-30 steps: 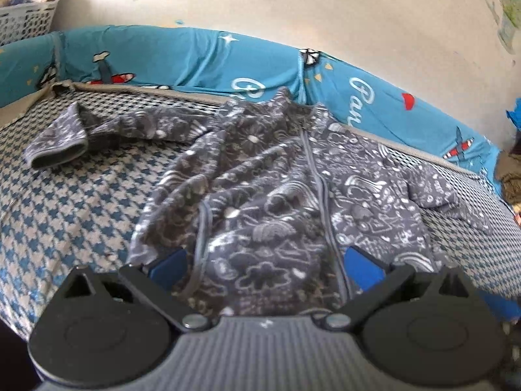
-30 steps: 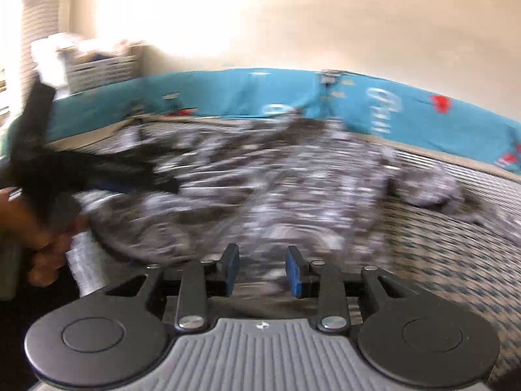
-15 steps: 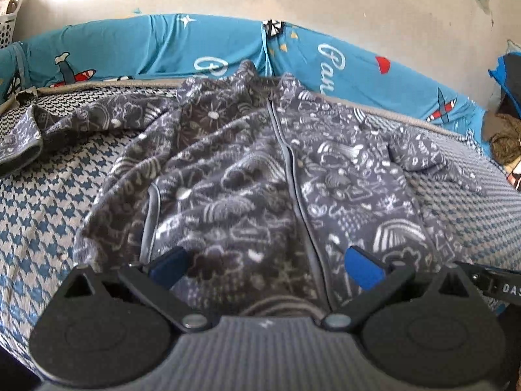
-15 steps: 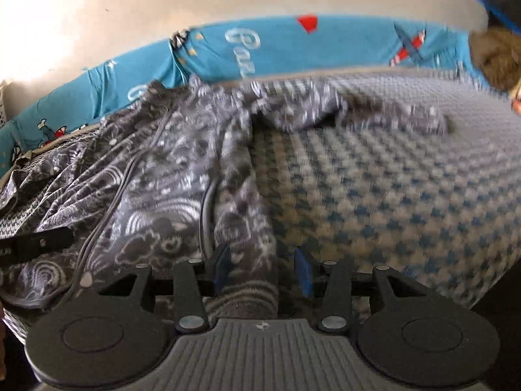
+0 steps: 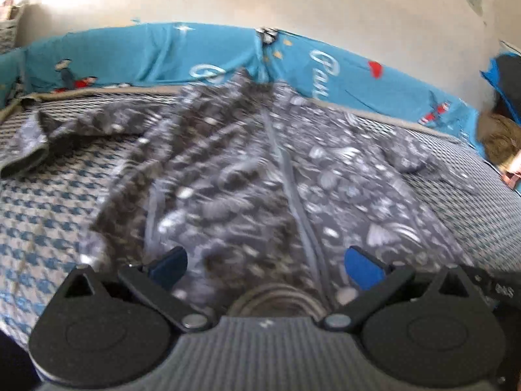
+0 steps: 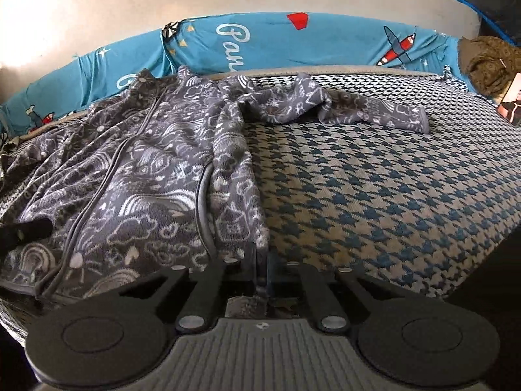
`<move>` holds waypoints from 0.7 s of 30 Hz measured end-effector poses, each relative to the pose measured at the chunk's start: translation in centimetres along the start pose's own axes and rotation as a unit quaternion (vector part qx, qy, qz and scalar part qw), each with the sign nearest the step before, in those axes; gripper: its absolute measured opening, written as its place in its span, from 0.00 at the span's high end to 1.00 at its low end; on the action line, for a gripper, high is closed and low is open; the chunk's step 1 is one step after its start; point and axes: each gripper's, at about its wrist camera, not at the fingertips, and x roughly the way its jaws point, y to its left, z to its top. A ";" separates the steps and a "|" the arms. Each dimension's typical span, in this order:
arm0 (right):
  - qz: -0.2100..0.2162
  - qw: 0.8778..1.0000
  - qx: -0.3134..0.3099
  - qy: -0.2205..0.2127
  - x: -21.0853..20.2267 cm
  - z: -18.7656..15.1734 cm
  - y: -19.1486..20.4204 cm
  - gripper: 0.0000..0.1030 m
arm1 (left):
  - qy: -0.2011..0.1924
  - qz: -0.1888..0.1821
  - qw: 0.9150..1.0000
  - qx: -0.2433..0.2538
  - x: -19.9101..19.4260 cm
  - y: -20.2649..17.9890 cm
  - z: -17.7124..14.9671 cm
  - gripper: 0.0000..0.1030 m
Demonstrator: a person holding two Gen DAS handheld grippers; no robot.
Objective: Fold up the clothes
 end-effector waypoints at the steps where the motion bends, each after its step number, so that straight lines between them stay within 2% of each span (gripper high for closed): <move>1: -0.002 1.000 -0.001 0.002 0.0 0.0 0.0 0.97 | 0.002 0.009 1.000 -0.008 0.1 0.4 0.1 0.00; 4: -0.010 1.000 0.016 0.022 0.2 0.1 -0.3 0.96 | 0.034 0.043 0.998 -0.017 1.2 1.0 -0.1 0.00; 6: -0.008 0.999 0.032 0.015 -0.2 0.5 -0.9 0.93 | 0.052 0.063 0.997 0.011 1.8 0.5 -0.5 0.00; 8: -0.009 0.999 0.039 0.004 -0.8 0.9 -1.2 0.81 | 0.055 0.071 0.995 0.034 1.8 -0.2 -0.7 0.00; 9: -0.010 0.999 0.043 -0.001 -1.0 1.1 -1.3 0.80 | 0.057 0.072 0.995 0.040 1.7 -0.4 -0.8 0.00; 15: -0.012 0.998 0.053 -0.015 -1.4 2.9 -2.3 0.72 | 0.033 0.038 0.999 -0.009 0.5 0.6 -0.1 0.00; 18: 0.003 0.998 0.065 -0.009 -0.6 4.1 -3.1 0.70 | 0.014 0.028 0.999 -0.022 -0.2 0.8 0.3 0.00; 21: 0.019 0.997 0.073 0.005 0.5 5.3 -3.8 0.69 | 0.012 0.018 0.999 -0.028 0.1 0.8 0.9 0.00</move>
